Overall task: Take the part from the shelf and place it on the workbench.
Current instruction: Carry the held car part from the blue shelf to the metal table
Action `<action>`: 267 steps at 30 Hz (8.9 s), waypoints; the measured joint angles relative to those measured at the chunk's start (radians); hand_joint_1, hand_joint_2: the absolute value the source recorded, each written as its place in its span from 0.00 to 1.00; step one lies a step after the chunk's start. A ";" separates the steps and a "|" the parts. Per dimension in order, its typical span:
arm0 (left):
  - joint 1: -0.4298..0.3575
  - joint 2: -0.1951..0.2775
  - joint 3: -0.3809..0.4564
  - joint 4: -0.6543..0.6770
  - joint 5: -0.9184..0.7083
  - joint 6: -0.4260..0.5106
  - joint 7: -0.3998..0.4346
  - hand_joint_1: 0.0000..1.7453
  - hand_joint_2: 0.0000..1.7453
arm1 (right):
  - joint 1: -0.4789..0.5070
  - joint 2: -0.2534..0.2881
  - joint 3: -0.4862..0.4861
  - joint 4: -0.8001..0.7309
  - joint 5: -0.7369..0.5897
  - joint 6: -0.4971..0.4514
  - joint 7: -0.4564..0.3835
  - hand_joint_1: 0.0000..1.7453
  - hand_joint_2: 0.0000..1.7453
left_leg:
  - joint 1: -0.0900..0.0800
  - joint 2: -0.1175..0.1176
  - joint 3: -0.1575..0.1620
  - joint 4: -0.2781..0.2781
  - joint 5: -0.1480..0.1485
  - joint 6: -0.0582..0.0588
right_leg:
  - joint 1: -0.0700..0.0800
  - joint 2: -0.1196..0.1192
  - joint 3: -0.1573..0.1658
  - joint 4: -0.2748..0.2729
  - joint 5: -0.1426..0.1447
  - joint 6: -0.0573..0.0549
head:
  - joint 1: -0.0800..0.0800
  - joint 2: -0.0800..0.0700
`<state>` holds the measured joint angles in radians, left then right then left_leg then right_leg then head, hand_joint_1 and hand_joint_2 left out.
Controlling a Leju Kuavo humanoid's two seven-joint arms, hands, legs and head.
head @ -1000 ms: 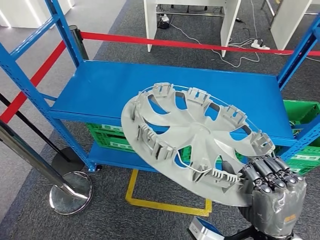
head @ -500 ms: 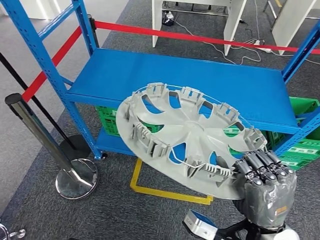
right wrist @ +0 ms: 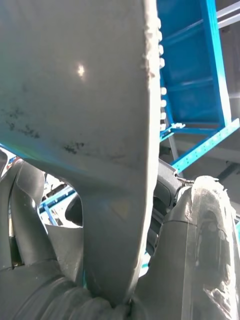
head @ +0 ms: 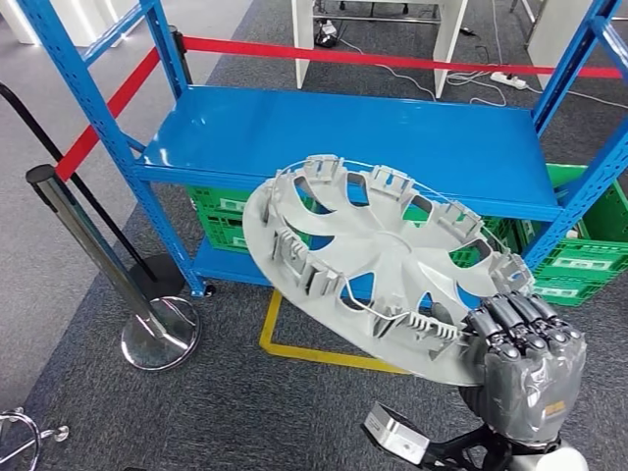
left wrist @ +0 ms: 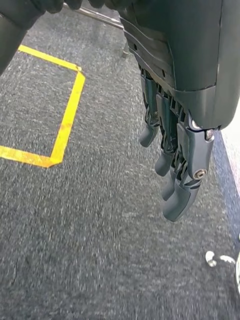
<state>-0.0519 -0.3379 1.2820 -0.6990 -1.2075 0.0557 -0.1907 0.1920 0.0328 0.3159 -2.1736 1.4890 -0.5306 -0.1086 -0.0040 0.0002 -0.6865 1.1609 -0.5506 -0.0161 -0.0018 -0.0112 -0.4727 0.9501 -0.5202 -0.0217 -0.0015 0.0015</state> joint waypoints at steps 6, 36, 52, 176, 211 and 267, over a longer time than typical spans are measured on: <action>-0.005 0.001 0.012 0.000 0.011 -0.007 -0.002 0.00 1.00 | -0.001 0.000 0.002 0.010 0.019 0.001 0.001 1.00 1.00 | 0.009 -0.001 0.141 -0.037 0.046 -0.001 | 0.002 0.000 -0.101 0.044 0.054 0.011 | 0.000 0.000; -0.013 0.006 0.036 0.000 0.013 -0.006 0.000 0.00 1.00 | -0.017 0.000 0.020 0.043 0.045 0.010 0.023 1.00 1.00 | 0.005 0.001 0.045 0.076 0.045 0.000 | 0.005 0.001 -0.070 0.028 0.047 0.006 | 0.001 0.000; -0.021 0.006 0.042 -0.002 0.021 -0.006 0.002 0.00 1.00 | -0.035 -0.001 0.037 0.066 0.044 0.016 0.031 1.00 1.00 | -0.005 0.006 0.076 -0.195 0.156 0.046 | -0.010 0.007 -0.095 0.222 -0.018 0.069 | 0.006 0.000; -0.017 0.042 0.058 0.054 0.016 -0.062 -0.039 0.00 1.00 | -0.067 -0.004 0.042 0.101 0.070 0.027 0.010 1.00 1.00 | 0.000 -0.078 0.035 -0.167 0.189 0.018 | -0.013 0.051 -0.032 0.050 -0.022 0.046 | 0.008 0.000; 0.000 0.006 0.056 0.028 -0.031 -0.078 -0.016 0.00 1.00 | -0.006 -0.004 0.019 0.074 0.070 0.029 -0.012 1.00 1.00 | -0.003 -0.075 0.023 -0.076 0.096 0.007 | -0.017 0.038 -0.037 0.045 0.005 0.021 | -0.005 0.000; -0.011 0.099 0.051 0.098 -0.104 -0.074 -0.019 0.00 1.00 | -0.061 -0.004 0.018 0.138 0.070 0.009 -0.016 1.00 1.00 | 0.004 -0.122 0.084 -0.148 0.112 0.038 | -0.010 0.095 -0.084 0.062 0.025 0.040 | 0.001 0.000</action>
<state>-0.0625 -0.2386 1.3334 -0.6013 -1.3113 -0.0187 -0.2098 0.1305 0.0286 0.3335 -2.0356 1.5591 -0.5217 -0.1245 -0.0004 -0.1215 -0.6028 1.0129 -0.4390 0.0215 -0.0114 0.0836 -0.5571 1.0116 -0.4954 0.0179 -0.0001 0.0015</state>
